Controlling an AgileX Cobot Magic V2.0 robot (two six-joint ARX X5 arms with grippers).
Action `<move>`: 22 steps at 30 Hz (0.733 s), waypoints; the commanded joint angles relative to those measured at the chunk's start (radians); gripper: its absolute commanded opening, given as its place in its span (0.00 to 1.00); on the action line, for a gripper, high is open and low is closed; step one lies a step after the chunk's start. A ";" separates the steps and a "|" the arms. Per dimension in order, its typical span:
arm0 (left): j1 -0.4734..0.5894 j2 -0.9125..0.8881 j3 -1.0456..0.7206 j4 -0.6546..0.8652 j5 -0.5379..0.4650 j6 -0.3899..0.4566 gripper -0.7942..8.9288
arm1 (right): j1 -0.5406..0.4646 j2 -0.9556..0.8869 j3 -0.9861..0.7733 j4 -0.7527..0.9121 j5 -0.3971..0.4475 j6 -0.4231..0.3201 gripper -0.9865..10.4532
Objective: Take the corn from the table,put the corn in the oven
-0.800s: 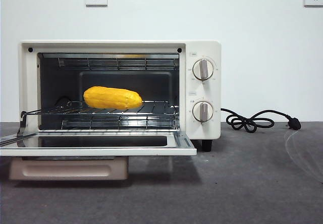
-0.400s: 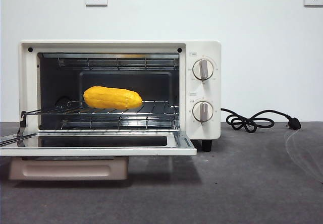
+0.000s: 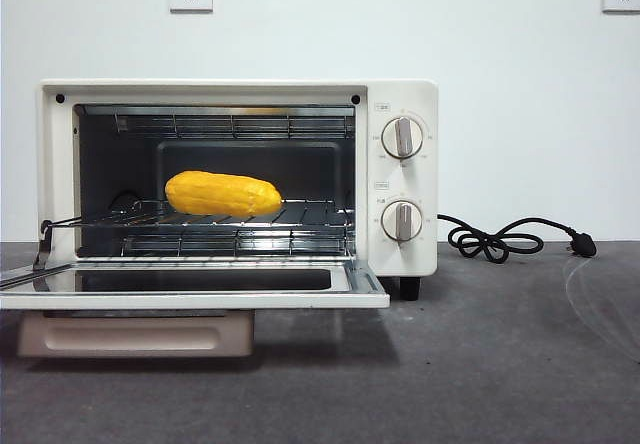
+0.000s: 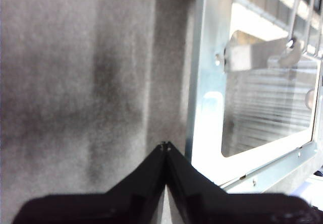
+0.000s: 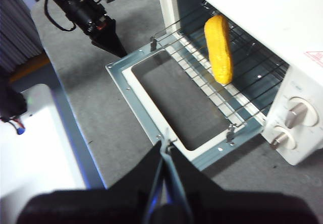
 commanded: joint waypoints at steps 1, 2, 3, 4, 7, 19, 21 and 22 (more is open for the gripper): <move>-0.008 0.008 -0.008 -0.012 0.005 0.032 0.07 | -0.001 0.001 -0.010 -0.001 -0.014 -0.012 0.08; -0.014 0.010 -0.008 -0.016 0.008 0.032 0.07 | -0.001 0.001 -0.010 -0.001 -0.013 -0.012 0.08; -0.019 0.010 -0.008 -0.024 0.009 0.039 0.07 | -0.001 0.001 -0.010 -0.002 -0.014 -0.012 0.08; -0.027 0.012 -0.008 -0.032 0.009 0.042 0.07 | -0.001 0.001 -0.010 -0.002 -0.014 -0.012 0.08; -0.051 0.019 -0.008 -0.052 0.009 0.051 0.07 | -0.001 0.001 -0.010 -0.012 -0.014 -0.014 0.08; -0.041 0.015 0.028 -0.117 0.154 0.069 0.07 | -0.001 0.001 -0.010 -0.022 -0.014 -0.014 0.08; -0.031 0.013 0.041 -0.119 0.246 0.069 0.07 | -0.001 0.001 -0.010 -0.023 -0.014 -0.014 0.08; -0.027 0.012 0.049 -0.120 0.285 0.069 0.07 | -0.001 0.001 -0.010 -0.023 -0.014 -0.014 0.08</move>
